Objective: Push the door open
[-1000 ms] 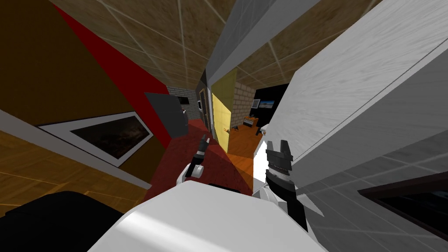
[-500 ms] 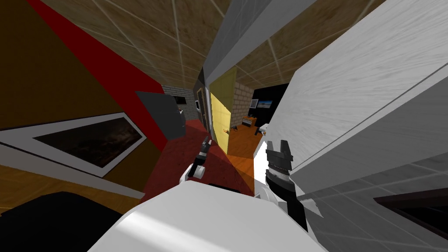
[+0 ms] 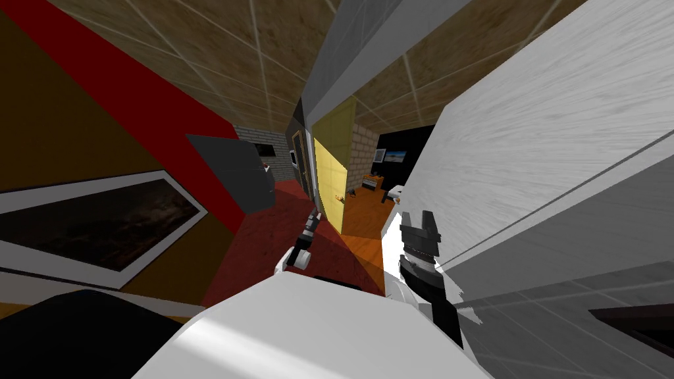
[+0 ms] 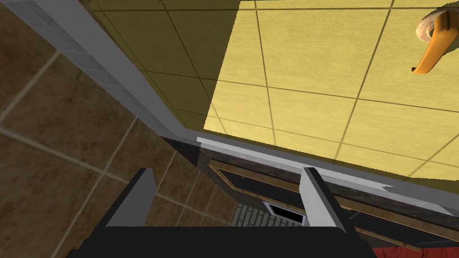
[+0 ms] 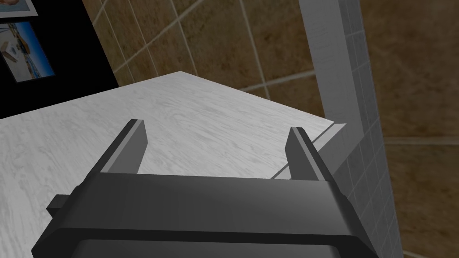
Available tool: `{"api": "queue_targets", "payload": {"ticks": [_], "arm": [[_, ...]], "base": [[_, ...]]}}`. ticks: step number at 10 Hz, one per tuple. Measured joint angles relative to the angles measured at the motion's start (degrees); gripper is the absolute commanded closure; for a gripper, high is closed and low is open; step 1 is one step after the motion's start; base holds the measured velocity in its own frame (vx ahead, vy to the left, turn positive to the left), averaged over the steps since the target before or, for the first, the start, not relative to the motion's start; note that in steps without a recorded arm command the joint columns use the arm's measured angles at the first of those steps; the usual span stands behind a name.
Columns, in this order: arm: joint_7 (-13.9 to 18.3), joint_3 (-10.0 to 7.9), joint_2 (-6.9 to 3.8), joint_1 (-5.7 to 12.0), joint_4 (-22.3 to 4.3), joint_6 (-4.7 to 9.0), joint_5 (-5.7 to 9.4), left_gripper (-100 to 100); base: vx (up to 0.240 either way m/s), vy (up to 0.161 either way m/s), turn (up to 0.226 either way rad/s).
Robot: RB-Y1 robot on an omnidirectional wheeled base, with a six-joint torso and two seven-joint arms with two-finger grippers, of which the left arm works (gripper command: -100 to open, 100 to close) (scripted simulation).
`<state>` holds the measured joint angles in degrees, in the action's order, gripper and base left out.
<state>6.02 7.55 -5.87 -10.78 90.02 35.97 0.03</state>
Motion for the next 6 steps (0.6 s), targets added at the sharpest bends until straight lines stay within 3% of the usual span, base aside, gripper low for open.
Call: {"api": "queue_targets", "payload": {"ticks": [6], "arm": [[0.42,2.01,-0.18,3.04,-7.48,1.22,-0.36,-100]], "base": [[0.083,0.074,-0.071]]}}
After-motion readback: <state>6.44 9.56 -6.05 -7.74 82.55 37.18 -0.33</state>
